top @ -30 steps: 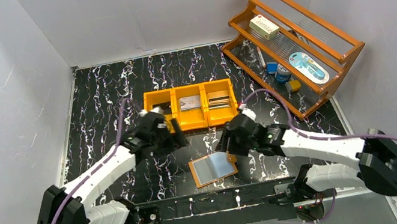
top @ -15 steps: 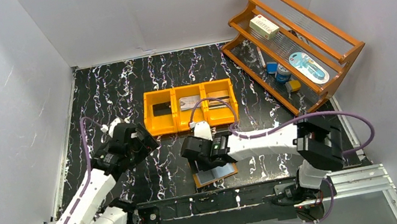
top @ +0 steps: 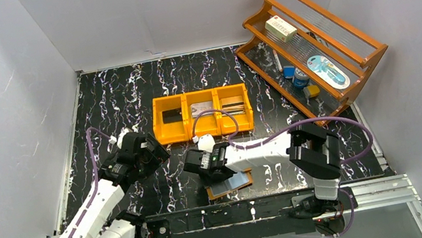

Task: Take the credit cards out of the card holder

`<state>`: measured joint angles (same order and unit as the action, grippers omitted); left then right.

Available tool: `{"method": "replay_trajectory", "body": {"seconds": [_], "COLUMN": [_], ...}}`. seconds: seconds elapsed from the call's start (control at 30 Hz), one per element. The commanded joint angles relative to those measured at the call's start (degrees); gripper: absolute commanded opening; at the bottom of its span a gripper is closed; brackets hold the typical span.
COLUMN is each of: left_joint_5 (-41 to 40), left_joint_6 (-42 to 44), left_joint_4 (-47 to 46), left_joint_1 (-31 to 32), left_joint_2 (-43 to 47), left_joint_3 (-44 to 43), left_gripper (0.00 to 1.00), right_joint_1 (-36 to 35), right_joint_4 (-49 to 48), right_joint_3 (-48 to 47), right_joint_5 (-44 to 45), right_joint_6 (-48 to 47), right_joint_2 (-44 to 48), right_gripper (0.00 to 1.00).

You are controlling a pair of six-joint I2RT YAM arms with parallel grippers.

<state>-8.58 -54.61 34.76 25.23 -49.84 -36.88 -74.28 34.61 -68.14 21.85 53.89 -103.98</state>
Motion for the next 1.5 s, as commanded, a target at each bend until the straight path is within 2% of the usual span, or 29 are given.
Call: {"method": "replay_trajectory", "body": {"seconds": [0.0,0.23,0.4,0.7,0.87,1.03,1.47], "left_joint_5": [1.2,6.4,11.6,18.5,20.4,24.2,31.0], "left_joint_6": [0.6,2.4,3.4,5.5,6.4,7.3,9.4], "left_joint_4": [-0.4,-3.7,-6.7,-10.9,-11.7,-14.0,-17.5], "left_joint_1": [-0.4,-0.4,-0.3,-0.3,-0.3,-0.3,-0.3], "left_joint_2": [-0.1,-2.1,-4.1,-5.8,-6.5,-7.2,-9.6], "left_joint_3": [0.1,0.4,1.0,1.2,1.0,1.2,1.6], "left_gripper": [0.9,0.9,0.9,0.9,0.9,0.9,0.89], "right_joint_1": [0.5,5.7,8.7,9.6,9.6,10.6,13.1], "right_joint_4": [-4.1,-20.2,-27.9,-26.6,-25.4,-28.5,-34.1], "right_joint_3": [1.8,13.9,20.8,22.1,21.9,24.6,30.8], "right_joint_5": [-2.7,-13.9,-18.6,-18.4,-16.9,-17.8,-21.0], "right_joint_6": [0.8,2.7,4.8,6.4,6.8,7.8,10.0], "right_joint_2": [2.8,11.4,15.5,15.6,16.4,18.8,22.9], "right_gripper": [0.55,0.54,0.55,0.62,0.56,0.61,0.63]}}
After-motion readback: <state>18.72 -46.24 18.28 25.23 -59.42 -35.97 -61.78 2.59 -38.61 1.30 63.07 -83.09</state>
